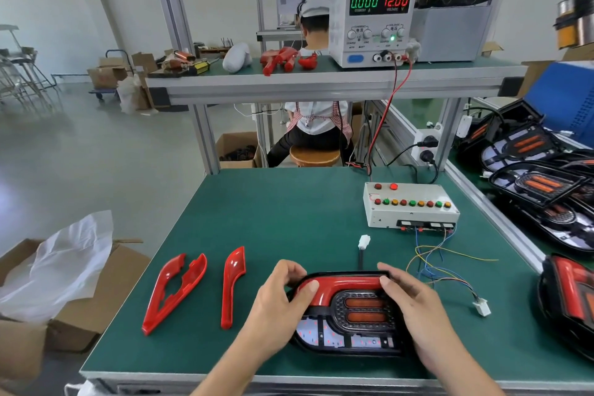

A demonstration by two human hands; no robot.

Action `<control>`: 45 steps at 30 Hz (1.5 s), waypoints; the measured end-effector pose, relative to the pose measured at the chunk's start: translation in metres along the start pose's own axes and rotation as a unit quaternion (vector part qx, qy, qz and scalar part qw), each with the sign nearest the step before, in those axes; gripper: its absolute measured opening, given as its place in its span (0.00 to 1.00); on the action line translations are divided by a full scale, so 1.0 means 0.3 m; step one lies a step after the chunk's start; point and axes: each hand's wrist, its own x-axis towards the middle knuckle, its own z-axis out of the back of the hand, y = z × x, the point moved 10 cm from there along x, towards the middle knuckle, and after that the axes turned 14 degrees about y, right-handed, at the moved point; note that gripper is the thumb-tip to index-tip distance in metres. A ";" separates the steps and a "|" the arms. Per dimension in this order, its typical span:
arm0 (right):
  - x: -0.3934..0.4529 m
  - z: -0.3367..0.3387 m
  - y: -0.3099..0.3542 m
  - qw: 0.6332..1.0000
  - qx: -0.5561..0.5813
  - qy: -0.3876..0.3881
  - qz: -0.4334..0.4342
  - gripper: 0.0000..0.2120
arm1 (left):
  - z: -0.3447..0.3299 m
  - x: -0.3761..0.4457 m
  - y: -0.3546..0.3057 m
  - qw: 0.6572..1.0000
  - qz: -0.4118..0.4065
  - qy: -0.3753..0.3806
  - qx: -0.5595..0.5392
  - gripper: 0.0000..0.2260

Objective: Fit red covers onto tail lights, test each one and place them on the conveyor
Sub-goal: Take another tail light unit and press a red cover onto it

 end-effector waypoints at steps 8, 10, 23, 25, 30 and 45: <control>-0.005 -0.039 -0.040 0.992 0.127 -0.009 0.000 0.13 | -0.044 -0.010 0.006 0.987 -0.022 0.015 -0.159 0.08; -0.006 -0.045 -0.033 0.991 0.134 -0.006 0.011 0.13 | -0.045 -0.007 0.021 0.983 -0.014 0.017 -0.185 0.10; 0.001 -0.046 -0.051 0.983 0.180 -0.013 0.015 0.13 | -0.090 0.001 0.056 0.956 0.077 0.064 -0.275 0.09; 0.002 -0.052 -0.049 0.984 0.177 -0.012 0.017 0.13 | -0.101 0.006 0.064 0.934 0.105 0.066 -0.334 0.10; 0.004 -0.060 -0.051 0.986 0.163 -0.020 0.016 0.14 | -0.102 0.025 0.081 0.937 0.145 0.032 -0.316 0.13; 0.003 -0.053 -0.054 0.987 0.159 -0.026 0.011 0.13 | -0.030 0.025 0.039 0.980 0.079 -0.059 -0.171 0.27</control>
